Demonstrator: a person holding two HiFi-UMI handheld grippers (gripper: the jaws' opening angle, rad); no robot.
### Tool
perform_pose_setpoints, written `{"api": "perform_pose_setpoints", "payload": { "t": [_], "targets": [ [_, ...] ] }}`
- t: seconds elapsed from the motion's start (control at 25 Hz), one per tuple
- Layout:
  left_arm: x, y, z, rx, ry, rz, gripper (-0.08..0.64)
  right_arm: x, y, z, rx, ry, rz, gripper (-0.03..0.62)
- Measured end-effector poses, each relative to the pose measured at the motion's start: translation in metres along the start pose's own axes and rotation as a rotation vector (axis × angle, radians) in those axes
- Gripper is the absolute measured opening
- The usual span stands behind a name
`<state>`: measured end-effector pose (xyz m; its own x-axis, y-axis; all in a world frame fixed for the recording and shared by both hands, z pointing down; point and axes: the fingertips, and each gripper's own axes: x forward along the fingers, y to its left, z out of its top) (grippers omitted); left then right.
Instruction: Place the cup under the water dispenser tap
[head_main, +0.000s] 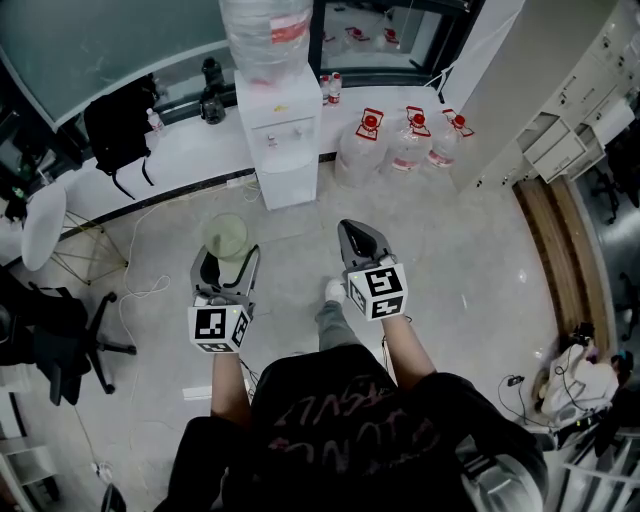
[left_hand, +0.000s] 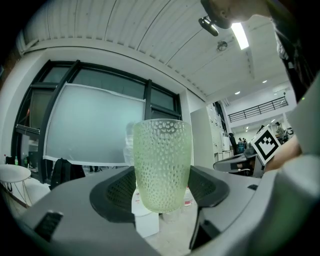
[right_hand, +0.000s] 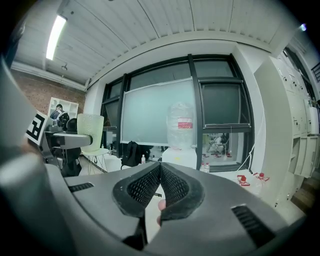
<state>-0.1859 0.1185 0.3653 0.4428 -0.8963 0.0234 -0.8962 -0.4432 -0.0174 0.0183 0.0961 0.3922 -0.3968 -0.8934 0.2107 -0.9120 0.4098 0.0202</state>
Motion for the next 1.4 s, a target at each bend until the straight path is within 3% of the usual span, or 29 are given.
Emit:
{"api": "perform_pose_setpoints", "payload": {
  "t": [0.64,1.4],
  "targets": [
    [0.130,0.036,-0.020,-0.013,0.052,0.007,0.334,0.125,-0.073,-0.001,0.013,0.050,0.038,0.015],
    [0.308,0.067,-0.026,-0.012,0.103,0.109,0.334,0.280,-0.204,0.016,-0.002,0.090,0.153,0.015]
  ]
}}
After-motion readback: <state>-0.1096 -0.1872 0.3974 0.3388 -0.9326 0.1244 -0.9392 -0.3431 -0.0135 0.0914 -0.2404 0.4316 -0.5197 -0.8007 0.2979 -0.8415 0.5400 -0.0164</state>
